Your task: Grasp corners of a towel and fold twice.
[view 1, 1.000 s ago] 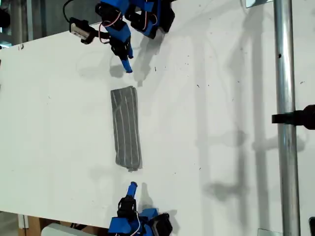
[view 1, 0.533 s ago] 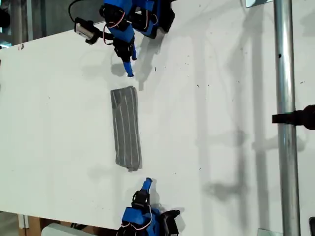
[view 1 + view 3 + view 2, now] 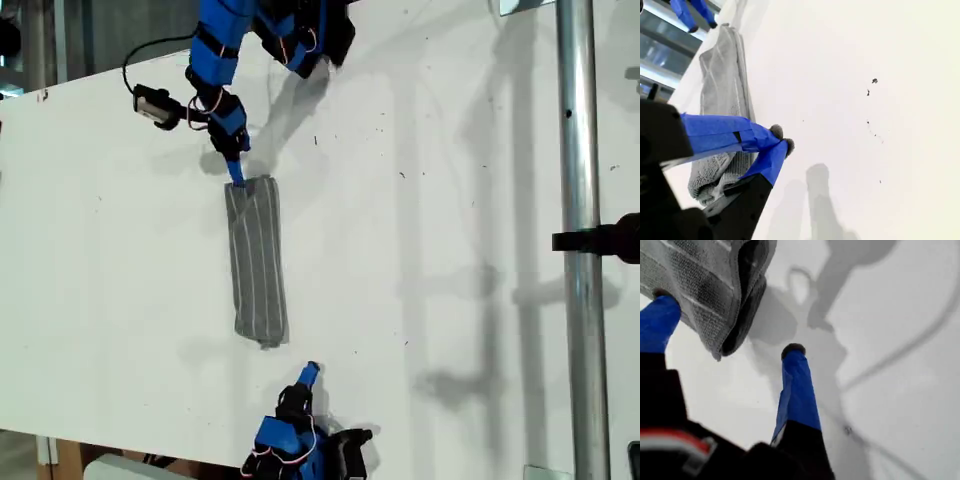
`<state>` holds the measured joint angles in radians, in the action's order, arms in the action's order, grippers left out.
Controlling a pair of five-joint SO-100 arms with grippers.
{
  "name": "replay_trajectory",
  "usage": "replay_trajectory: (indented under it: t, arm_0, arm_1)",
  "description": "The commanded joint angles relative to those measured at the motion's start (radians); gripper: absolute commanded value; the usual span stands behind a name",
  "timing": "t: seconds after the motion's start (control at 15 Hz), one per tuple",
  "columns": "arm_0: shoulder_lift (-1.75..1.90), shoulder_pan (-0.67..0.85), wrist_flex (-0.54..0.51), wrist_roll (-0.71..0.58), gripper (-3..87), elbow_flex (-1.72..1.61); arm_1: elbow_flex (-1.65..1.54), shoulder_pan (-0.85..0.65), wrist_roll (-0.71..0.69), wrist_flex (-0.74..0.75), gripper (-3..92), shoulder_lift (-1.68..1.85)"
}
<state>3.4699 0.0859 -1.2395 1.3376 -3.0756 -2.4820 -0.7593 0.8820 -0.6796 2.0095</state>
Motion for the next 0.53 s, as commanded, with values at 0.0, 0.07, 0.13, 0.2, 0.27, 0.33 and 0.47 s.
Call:
replay_trajectory:
  t: [0.0, 0.07, 0.13, 0.2, 0.27, 0.33, 0.47]
  arm_0:
    - [0.005, -0.015, 0.006, 0.017, -2.9, 0.031]
    - [0.005, -0.015, 0.005, 0.021, -2.9, 0.032]
    - [0.005, -0.012, 0.000, 0.023, -2.9, 0.034]
    - [0.005, -0.012, -0.002, 0.025, -2.9, 0.040]
    - [0.005, -0.012, -0.005, 0.025, -2.9, 0.043]
    - [0.005, -0.015, -0.008, 0.026, -2.9, 0.044]
    - [0.005, -0.020, -0.012, 0.032, -2.9, 0.051]
  arm_1:
    - [0.146, 0.032, 0.066, 0.137, 39.8, -0.192]
    - [0.199, 0.069, 0.110, 0.172, 39.4, -0.270]
    - [0.273, 0.120, 0.158, 0.181, 39.0, -0.359]
    - [0.319, 0.170, 0.193, 0.227, 38.0, -0.423]
    - [0.357, 0.224, 0.221, 0.285, 35.9, -0.480]
    - [0.387, 0.268, 0.250, 0.347, 33.0, -0.526]
    - [0.449, 0.321, 0.253, 0.350, 24.6, -0.578]
